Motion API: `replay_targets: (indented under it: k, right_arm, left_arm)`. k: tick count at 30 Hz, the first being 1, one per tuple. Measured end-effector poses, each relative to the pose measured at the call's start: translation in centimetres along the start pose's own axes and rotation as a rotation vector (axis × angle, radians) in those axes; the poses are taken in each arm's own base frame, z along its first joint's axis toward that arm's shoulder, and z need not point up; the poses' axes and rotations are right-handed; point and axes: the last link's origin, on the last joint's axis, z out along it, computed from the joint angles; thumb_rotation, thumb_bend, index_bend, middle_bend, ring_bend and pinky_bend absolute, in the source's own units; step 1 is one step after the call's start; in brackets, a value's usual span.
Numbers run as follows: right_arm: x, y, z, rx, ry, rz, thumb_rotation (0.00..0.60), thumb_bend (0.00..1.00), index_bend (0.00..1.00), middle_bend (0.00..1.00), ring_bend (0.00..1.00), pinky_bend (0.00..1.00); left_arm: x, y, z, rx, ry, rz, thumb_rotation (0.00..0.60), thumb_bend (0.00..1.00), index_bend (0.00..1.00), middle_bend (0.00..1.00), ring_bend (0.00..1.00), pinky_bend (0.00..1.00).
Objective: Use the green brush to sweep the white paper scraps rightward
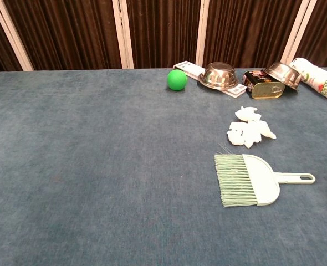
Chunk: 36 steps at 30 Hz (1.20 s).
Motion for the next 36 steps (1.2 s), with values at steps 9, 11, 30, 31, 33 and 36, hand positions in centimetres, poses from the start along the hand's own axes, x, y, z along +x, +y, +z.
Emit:
replay_targets:
  k: [9,11,30,31,33,36]
  right_arm:
    - [-2.9,-4.4,3.5,0.051,-0.068,-0.034,0.600,0.33,0.36,0.96,0.98,0.88]
    - [-3.3,-4.8,4.1,0.048,-0.078,-0.040,0.600,0.33,0.37,0.96,0.98,0.88]
    - [-6.7,-5.3,6.3,-0.026,-0.160,-0.041,0.600,0.32,0.38,0.96,0.98,0.88]
    - [-6.8,-5.3,6.3,-0.027,-0.161,-0.038,0.600,0.33,0.38,0.96,0.98,0.88]
    - [-7.1,-5.4,6.2,-0.028,-0.164,-0.036,0.600,0.33,0.38,0.95,0.98,0.88]
    - [-7.4,-5.5,6.2,-0.030,-0.169,-0.033,0.600,0.33,0.40,0.96,0.98,0.88]
  left_arm:
    - [0.1,-0.1,0.0,-0.004,-0.001,-0.009,0.600,0.00,0.00,0.00,0.00,0.00]
    - [0.1,-0.1,0.0,-0.005,-0.002,-0.010,0.600,0.00,0.00,0.00,0.00,0.00]
    - [0.0,0.0,0.0,-0.006,-0.007,-0.012,0.600,0.00,0.00,0.00,0.00,0.00]
    - [0.0,0.0,0.0,-0.006,-0.007,-0.012,0.600,0.00,0.00,0.00,0.00,0.00]
    - [0.0,0.0,0.0,-0.006,-0.007,-0.012,0.600,0.00,0.00,0.00,0.00,0.00]
    - [0.0,-0.1,0.0,-0.005,-0.007,-0.012,0.600,0.00,0.00,0.00,0.00,0.00]
